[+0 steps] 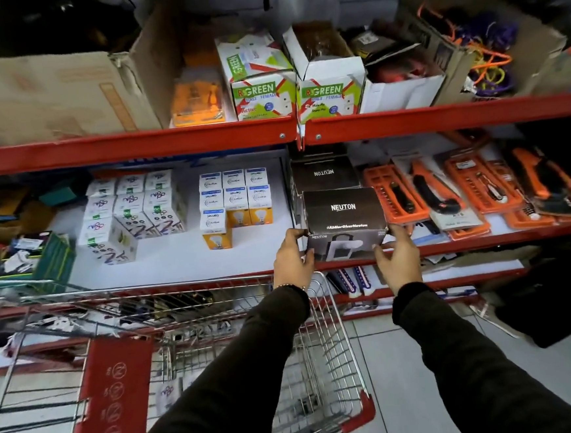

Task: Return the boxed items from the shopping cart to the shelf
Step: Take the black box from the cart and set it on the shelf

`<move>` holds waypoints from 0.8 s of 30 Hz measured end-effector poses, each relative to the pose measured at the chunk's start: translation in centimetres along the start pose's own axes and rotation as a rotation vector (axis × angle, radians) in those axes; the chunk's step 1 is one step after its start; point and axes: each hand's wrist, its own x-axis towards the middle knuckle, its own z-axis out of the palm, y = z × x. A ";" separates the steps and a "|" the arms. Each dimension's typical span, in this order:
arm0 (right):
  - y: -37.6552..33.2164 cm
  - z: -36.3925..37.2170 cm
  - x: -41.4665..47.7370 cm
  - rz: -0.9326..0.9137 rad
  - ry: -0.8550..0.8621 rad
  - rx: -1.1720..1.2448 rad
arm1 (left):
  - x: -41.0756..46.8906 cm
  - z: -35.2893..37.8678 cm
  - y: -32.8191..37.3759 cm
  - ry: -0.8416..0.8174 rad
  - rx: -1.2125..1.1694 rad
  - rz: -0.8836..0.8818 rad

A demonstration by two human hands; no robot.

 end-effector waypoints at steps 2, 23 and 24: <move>0.2 0.5 0.9 0.007 -0.012 -0.041 | 0.7 0.7 -0.6 0.005 -0.006 -0.038; 0.4 3.2 2.3 0.237 -0.063 0.048 | 2.0 2.1 -2.5 -0.134 -0.058 -0.154; 0.2 3.2 1.7 0.277 -0.024 0.088 | 1.7 1.7 -2.6 -0.116 -0.059 -0.149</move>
